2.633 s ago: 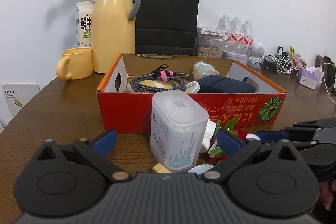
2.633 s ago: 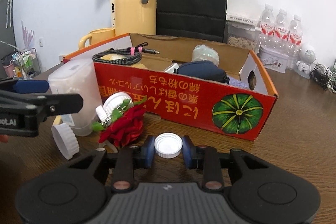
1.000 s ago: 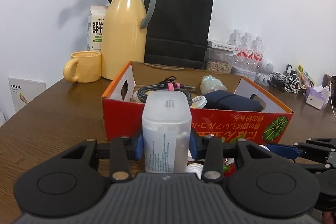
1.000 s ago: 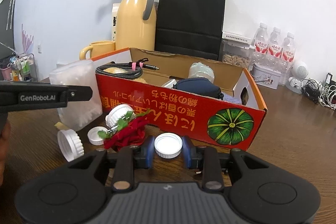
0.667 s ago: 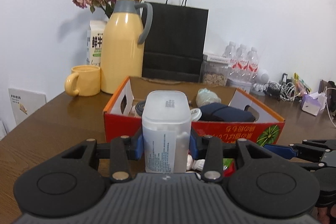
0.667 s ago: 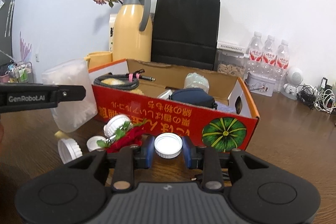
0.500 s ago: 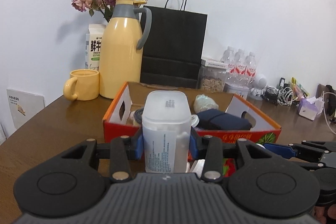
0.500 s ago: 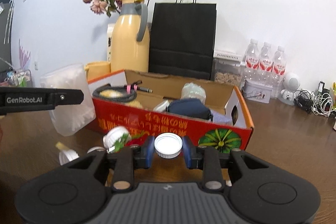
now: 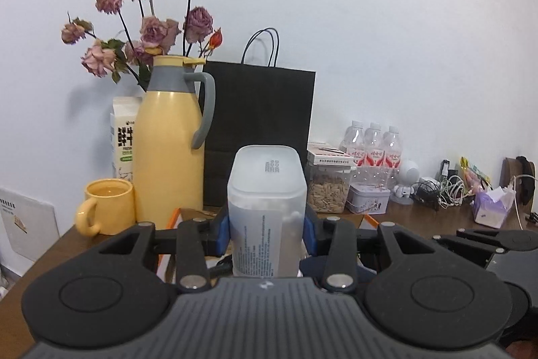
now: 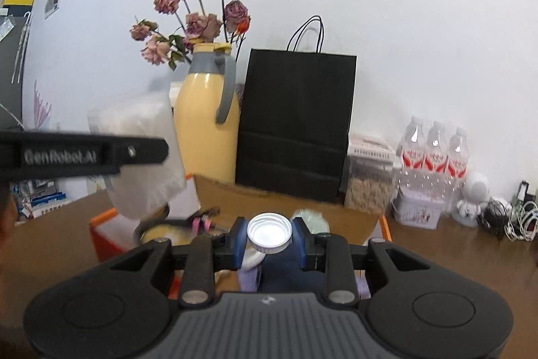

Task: Organize objects
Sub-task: 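Lift cap and container toward the box with both grippers, then lower cap and container into the box and open both grippers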

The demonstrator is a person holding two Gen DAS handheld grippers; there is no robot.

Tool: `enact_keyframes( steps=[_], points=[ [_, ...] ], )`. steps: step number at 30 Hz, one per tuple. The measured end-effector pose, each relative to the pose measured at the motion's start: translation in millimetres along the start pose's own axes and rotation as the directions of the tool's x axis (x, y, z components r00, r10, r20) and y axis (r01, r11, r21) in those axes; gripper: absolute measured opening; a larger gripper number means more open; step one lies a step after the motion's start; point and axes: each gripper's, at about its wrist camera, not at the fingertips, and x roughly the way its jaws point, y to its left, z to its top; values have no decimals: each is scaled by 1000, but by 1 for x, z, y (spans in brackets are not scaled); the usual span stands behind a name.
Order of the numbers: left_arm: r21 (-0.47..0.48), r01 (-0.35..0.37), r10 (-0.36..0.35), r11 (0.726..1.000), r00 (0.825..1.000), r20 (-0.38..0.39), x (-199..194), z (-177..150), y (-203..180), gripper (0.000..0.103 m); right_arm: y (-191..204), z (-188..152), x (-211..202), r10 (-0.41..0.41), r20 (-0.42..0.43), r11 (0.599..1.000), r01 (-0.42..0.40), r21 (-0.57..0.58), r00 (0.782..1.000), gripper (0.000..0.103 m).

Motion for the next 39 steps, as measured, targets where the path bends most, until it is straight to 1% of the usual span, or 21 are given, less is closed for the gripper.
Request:
enact_keyframes(
  steps=[4,8,13,16,21,26,27,28,29,30,31,33,34,35,39],
  points=[
    [-32,-4,3,999,1000,-21,31,8,0,41,-7,15,27,-4,2,1000,4,12,1000,27],
    [-57,-2,0,998,999,-45,60,9,1,41,-12,21,55,-10,-16,1000,10,0,1000,27],
    [-56,-13,9,998,997,-80,88,6,4,41,-24,17,83,-19,-38,999,20,24,999,27],
    [-47,-26,21,999,994,-111,102,3,10,41,-36,9,96,-30,-74,998,33,47,997,27],
    [-35,-57,52,998,988,-148,119,-5,19,41,-56,-5,113,-67,-141,993,79,84,988,27],
    [-17,-64,60,998,984,-167,126,-9,21,42,-60,-12,118,-83,-167,991,99,88,982,28],
    [-14,-66,62,998,983,-175,127,-10,20,44,-59,-13,118,-82,-171,992,97,85,982,28],
    [-13,-71,68,997,982,-175,127,-11,20,47,-59,-13,119,-81,-175,992,97,85,981,28],
    [-9,-79,77,997,982,-174,127,-12,20,62,-58,-14,119,-82,-179,992,99,85,980,35],
    [-6,-89,86,996,983,-164,125,-12,20,78,-58,-14,118,-86,-183,991,103,85,979,47],
    [-5,-91,89,996,985,-147,123,-11,19,84,-58,-14,118,-89,-185,991,107,87,979,54],
    [5,-94,94,996,988,-120,118,-10,18,97,-58,-13,116,-91,-181,990,108,89,979,80],
    [7,-96,96,995,989,-115,117,-10,17,102,-58,-13,114,-90,-176,990,107,91,980,87],
    [6,-97,97,995,989,-109,115,-10,16,103,-58,-13,113,-90,-173,990,107,91,981,95],
    [9,-105,105,994,988,-111,114,-10,15,103,-56,-11,110,-85,-175,991,102,90,981,103]
  ],
)
